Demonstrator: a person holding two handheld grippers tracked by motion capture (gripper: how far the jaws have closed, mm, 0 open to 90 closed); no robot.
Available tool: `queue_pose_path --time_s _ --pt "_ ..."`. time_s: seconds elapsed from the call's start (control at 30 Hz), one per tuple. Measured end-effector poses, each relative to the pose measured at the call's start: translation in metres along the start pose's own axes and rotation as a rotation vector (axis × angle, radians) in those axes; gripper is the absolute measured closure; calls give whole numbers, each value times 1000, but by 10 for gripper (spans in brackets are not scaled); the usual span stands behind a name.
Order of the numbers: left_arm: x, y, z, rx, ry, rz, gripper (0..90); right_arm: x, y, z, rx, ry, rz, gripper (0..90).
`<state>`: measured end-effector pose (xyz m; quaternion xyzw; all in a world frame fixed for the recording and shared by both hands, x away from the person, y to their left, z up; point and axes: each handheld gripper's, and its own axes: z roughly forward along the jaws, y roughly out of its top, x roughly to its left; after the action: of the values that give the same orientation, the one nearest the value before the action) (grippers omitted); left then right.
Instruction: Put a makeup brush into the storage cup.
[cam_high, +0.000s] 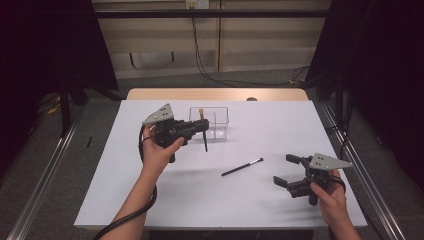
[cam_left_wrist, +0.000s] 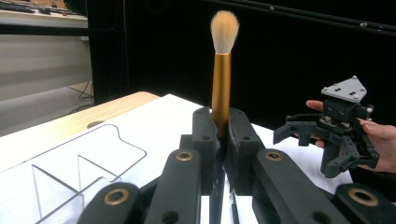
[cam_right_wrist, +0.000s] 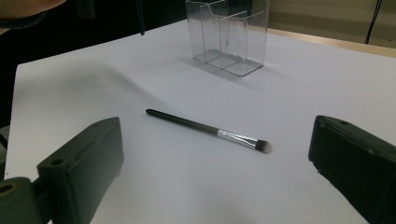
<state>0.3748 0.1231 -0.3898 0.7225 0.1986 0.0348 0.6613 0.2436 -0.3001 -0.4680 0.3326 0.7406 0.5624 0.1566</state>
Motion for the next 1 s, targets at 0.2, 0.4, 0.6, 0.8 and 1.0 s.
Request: queue_pose_path --time_s 0.2,0.4,0.6,0.8,1.0 --pt "4 2 -3 2 13 0 835 0 -3 -1 -1 1 -4 27" --pt "9 6 -2 5 24 1 835 1 -3 -1 1 4 -12 28" --pt "16 12 -2 7 41 4 836 0 -4 -2 1 -6 -5 32" --pt "22 18 -2 5 54 5 835 -1 -3 -4 -4 -9 -8 32" --pt "25 21 -2 2 65 3 835 0 -4 -4 -1 -7 -12 31"
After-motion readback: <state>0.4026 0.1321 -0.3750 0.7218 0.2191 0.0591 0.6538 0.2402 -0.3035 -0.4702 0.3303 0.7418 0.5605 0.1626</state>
